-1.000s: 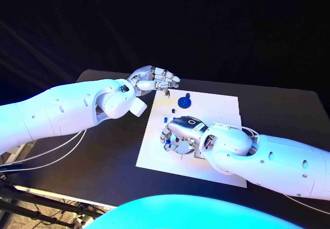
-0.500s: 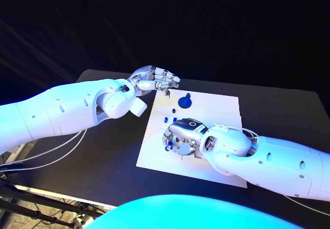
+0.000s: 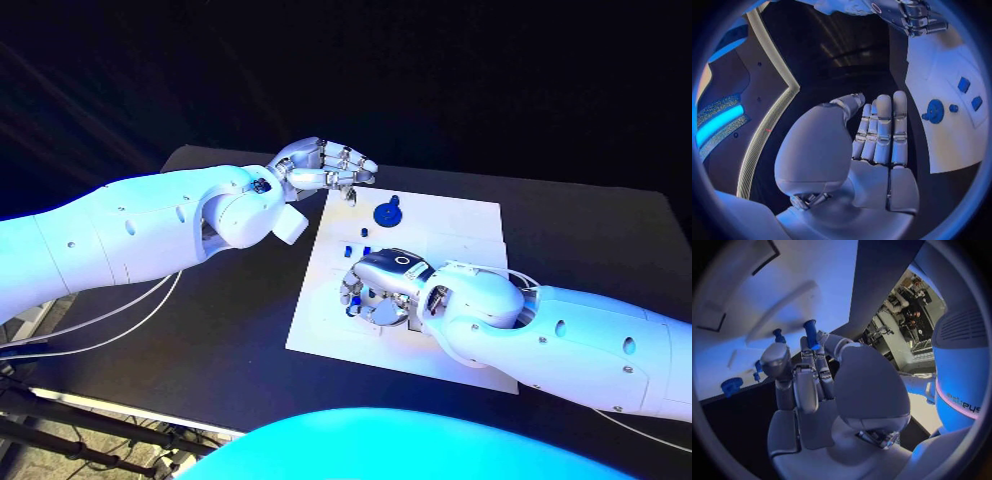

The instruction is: Assemble the parts on the task board

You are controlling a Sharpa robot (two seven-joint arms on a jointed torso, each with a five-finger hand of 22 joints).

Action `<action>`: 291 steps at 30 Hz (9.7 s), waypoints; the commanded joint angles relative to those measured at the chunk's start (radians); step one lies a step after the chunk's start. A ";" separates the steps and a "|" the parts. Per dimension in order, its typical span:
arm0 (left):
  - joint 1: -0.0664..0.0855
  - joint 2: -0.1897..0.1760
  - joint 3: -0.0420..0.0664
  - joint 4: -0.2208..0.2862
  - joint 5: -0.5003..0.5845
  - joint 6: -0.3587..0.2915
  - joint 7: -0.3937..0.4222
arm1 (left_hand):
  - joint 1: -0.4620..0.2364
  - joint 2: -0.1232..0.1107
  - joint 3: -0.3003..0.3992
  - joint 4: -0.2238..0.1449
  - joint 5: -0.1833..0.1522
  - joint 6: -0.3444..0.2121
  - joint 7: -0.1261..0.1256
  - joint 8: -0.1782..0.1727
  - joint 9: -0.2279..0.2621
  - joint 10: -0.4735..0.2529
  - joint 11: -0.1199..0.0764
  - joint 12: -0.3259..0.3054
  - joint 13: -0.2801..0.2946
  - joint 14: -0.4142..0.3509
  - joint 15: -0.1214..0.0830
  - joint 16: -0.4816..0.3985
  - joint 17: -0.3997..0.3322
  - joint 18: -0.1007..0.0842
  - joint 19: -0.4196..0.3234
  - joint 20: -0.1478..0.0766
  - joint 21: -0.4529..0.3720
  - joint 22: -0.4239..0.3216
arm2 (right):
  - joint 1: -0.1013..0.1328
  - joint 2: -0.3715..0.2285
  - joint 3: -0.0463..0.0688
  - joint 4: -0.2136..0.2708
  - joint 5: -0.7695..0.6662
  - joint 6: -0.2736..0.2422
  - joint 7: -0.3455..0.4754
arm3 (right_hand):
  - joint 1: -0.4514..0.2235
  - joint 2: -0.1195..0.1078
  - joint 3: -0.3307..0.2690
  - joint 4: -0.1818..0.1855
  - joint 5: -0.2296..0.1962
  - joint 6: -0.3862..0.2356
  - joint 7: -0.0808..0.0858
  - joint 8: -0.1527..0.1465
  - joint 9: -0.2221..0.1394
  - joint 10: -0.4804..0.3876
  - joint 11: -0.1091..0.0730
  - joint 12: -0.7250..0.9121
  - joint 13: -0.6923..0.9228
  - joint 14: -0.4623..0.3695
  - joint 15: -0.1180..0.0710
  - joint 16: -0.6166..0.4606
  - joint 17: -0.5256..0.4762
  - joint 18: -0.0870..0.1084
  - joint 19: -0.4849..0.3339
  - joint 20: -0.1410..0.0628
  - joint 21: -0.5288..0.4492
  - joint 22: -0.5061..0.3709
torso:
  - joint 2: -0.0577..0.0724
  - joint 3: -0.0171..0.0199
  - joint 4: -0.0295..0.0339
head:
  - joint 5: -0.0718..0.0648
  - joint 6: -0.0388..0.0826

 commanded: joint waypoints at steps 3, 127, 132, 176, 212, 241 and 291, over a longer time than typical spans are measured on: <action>0.001 0.002 0.001 0.001 0.001 0.016 0.006 | -0.004 0.006 -0.001 0.003 0.004 -0.005 -0.002 -0.001 -0.001 -0.008 0.000 0.002 0.001 -0.001 0.003 0.004 0.002 0.014 0.006 0.002 -0.006 -0.001 | -0.006 0.006 -0.006 -0.006 -0.012 0.030 -0.003 | 0.018 0.010 0.045 -0.055 0.002 0.002 0.007 -0.001 0.001 0.066 -0.064 0.002 0.031 0.042 -0.005 0.001 -0.007 -0.012 -0.012 -0.001 -0.015 -0.005 | 0.000 0.0004 -0.0005 | -0.001 0.000; -0.009 -0.027 -0.016 0.003 0.010 0.039 0.015 | -0.032 -0.007 -0.022 0.039 0.008 -0.014 -0.003 0.000 -0.001 -0.015 0.001 0.005 0.003 -0.010 0.006 0.002 0.007 0.014 0.006 0.008 -0.032 -0.018 | 0.013 -0.460 -0.023 0.245 0.442 -0.026 -0.507 | -0.249 0.018 -0.740 0.301 0.101 -0.124 -0.025 0.121 0.137 0.382 -0.097 1.266 1.432 0.097 -0.025 0.135 0.263 -0.075 0.158 -0.013 0.273 0.238 | -0.024 -0.0116 -0.0197 | -0.234 0.010; -0.009 -0.029 -0.016 0.003 0.010 0.040 0.014 | -0.030 -0.006 -0.021 0.039 0.008 -0.014 -0.003 0.000 0.000 -0.016 0.001 0.005 0.003 -0.010 0.006 0.002 0.007 0.015 0.006 0.008 -0.034 -0.019 | -0.004 -0.438 -0.023 0.223 0.416 -0.024 -0.513 | -0.205 0.043 -0.734 0.297 0.097 -0.117 -0.029 0.127 0.141 0.382 -0.101 1.265 1.433 0.097 -0.028 0.135 0.263 -0.075 0.158 -0.015 0.271 0.239 | -0.024 -0.0117 -0.0208 | -0.231 0.008; -0.009 -0.030 -0.017 0.002 0.008 0.047 0.005 | -0.030 -0.003 -0.021 0.042 0.008 -0.014 -0.002 0.001 0.000 -0.016 0.001 0.005 0.004 -0.010 0.006 0.002 0.008 0.014 0.007 0.008 -0.036 -0.021 | 0.008 -0.434 -0.020 0.243 0.587 -0.119 -0.465 | 0.034 0.043 -0.585 0.282 0.099 -0.059 -0.045 0.120 0.122 0.388 -0.116 1.265 1.443 0.097 -0.041 0.134 0.261 -0.076 0.161 -0.028 0.267 0.247 | -0.025 -0.0125 -0.0214 | -0.230 0.009; -0.009 -0.026 -0.017 0.000 0.008 0.049 0.004 | -0.030 -0.003 -0.021 0.042 0.008 -0.014 -0.002 0.001 0.000 -0.016 0.001 0.005 0.004 -0.010 0.006 0.002 0.008 0.014 0.007 0.008 -0.036 -0.021 | 0.057 -0.323 -0.016 0.227 0.602 -0.108 -0.462 | -0.182 0.073 -0.546 0.297 0.097 0.003 -0.070 0.152 0.133 0.392 -0.137 1.264 1.447 0.098 -0.058 0.135 0.265 -0.076 0.165 -0.041 0.267 0.254 | -0.023 -0.0121 -0.0203 | -0.226 0.011; -0.009 -0.030 -0.017 0.003 0.007 0.047 0.003 | -0.030 -0.003 -0.021 0.042 0.008 -0.014 -0.002 0.001 0.000 -0.016 0.001 0.005 0.004 -0.010 0.006 0.002 0.008 0.014 0.007 0.008 -0.036 -0.021 | 0.036 -0.267 -0.016 0.177 0.511 -0.044 -0.511 | -0.228 0.082 -0.535 0.299 0.096 0.004 -0.077 0.172 0.144 0.391 -0.144 1.261 1.446 0.099 -0.065 0.137 0.272 -0.077 0.166 -0.048 0.265 0.256 | -0.024 -0.0123 -0.0216 | -0.224 0.009; -0.009 -0.033 -0.017 0.002 0.012 0.040 0.007 | -0.027 0.002 -0.022 0.052 0.008 -0.015 -0.002 0.003 0.001 -0.018 0.001 0.007 0.005 -0.011 0.007 0.002 0.010 0.014 0.012 0.008 -0.044 -0.027 | 0.102 -0.458 -0.014 0.285 0.596 -0.209 -0.296 | -0.117 0.097 -0.679 0.262 0.095 -0.137 -0.032 0.144 0.134 0.380 -0.106 1.239 1.436 0.093 -0.035 0.126 0.242 -0.067 0.150 -0.027 0.194 0.247 | -0.027 -0.0135 -0.0239 | -0.231 0.016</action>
